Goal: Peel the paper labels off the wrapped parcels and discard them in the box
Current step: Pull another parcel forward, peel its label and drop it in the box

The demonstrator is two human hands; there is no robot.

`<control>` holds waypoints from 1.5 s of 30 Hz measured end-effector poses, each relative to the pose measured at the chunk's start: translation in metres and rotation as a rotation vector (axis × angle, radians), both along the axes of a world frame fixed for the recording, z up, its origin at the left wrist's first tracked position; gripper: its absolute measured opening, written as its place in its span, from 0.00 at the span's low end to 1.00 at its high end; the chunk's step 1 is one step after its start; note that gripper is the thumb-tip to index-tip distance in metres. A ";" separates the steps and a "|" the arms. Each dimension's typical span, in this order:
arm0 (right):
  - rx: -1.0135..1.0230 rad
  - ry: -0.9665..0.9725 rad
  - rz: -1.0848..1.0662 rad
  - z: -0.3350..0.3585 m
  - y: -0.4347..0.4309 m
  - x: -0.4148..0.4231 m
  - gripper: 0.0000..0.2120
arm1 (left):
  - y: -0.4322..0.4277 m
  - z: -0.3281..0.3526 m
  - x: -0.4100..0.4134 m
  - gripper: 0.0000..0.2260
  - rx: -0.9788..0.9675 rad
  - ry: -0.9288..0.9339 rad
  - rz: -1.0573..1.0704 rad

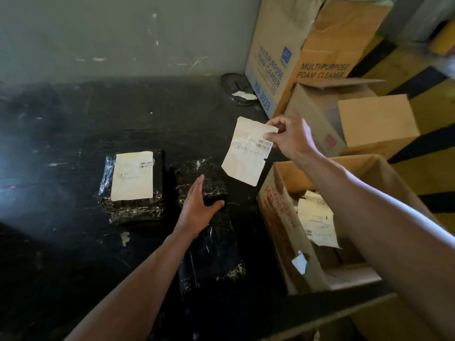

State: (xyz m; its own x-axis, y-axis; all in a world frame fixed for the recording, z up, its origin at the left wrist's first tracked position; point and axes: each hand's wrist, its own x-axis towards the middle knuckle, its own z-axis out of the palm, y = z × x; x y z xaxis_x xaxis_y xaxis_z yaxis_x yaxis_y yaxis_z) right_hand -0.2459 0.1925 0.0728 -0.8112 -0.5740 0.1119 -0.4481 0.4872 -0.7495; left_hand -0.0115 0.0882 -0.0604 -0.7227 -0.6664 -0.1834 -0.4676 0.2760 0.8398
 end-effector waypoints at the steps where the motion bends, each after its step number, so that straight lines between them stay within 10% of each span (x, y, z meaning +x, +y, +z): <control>1: -0.002 0.003 -0.031 0.004 0.013 -0.004 0.09 | 0.009 0.009 -0.003 0.42 0.006 0.012 -0.020; 18: 0.093 -0.158 -0.419 -0.023 0.214 -0.006 0.05 | 0.159 0.061 -0.046 0.50 0.020 0.032 -0.482; 45: 0.284 -0.051 -0.313 -0.055 0.207 0.049 0.33 | 0.129 0.056 -0.027 0.48 -0.104 0.128 -0.338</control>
State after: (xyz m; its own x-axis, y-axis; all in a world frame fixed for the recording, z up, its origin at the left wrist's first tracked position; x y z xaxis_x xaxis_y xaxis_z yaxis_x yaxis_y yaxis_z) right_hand -0.1971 0.3999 0.0177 -0.9517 -0.3010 -0.0600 -0.2113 0.7842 -0.5834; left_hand -0.0384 0.2175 -0.0048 -0.9177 -0.3966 -0.0213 -0.2288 0.4840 0.8446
